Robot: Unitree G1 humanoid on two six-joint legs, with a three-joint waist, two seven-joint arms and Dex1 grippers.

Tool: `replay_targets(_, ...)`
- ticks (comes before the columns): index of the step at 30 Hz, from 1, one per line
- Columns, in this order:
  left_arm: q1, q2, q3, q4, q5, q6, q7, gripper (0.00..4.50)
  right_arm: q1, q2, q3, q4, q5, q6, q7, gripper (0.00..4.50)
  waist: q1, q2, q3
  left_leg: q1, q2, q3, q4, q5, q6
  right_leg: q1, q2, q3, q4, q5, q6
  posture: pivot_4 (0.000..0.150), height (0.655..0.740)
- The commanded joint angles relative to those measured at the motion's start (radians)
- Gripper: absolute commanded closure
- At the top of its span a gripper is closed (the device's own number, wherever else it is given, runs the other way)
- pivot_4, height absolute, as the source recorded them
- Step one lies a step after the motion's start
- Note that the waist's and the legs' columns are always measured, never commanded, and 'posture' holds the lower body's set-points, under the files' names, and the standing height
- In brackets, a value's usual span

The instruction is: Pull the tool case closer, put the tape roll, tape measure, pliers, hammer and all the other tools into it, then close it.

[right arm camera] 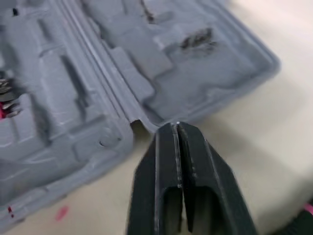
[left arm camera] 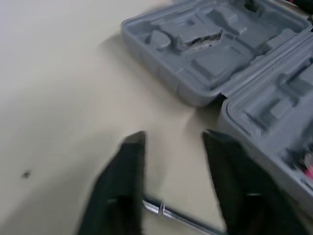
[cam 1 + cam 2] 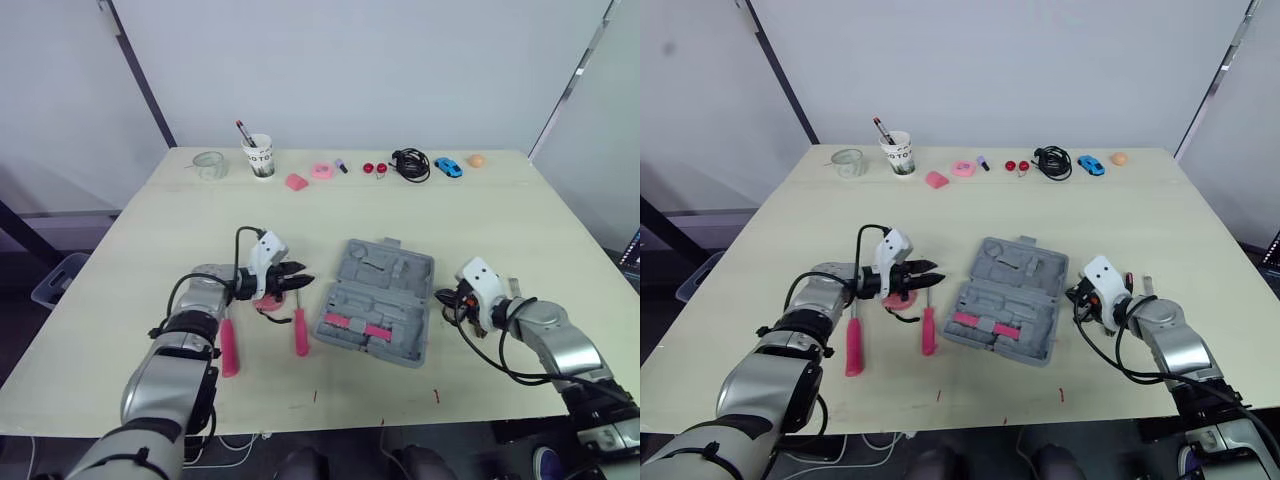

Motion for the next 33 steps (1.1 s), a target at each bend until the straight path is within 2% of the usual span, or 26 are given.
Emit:
replay_targets(1,-0.045,-0.019,-0.013,0.059,0.043,-0.039,0.04,4.39,-0.024,-0.01,0.021,0.017,-0.037,-0.001,0.015,4.5,-0.001,0.0,0.0,0.0,0.0,0.0,0.0,0.0,0.0,0.0,0.0,0.0,0.0,0.0,0.0,0.15,0.74)
replay_targets(21,-0.111,-0.122,-0.016,0.159,0.148,-0.043,0.125,4.46,-0.064,0.023,0.06,0.04,-0.106,0.006,0.043,4.5,0.0,0.0,0.0,-0.001,0.0,-0.003,0.002,0.0,0.0,0.0,0.0,-0.003,0.002,0.0,0.0,0.15,0.74)
replay_targets(33,-0.106,-0.136,-0.021,0.159,0.159,-0.031,0.051,4.46,-0.065,0.047,0.069,0.034,-0.109,0.024,0.052,4.5,-0.001,0.0,0.0,-0.001,0.0,-0.004,0.002,0.0,0.0,0.0,0.0,-0.003,0.002,0.0,0.0,0.15,0.74)
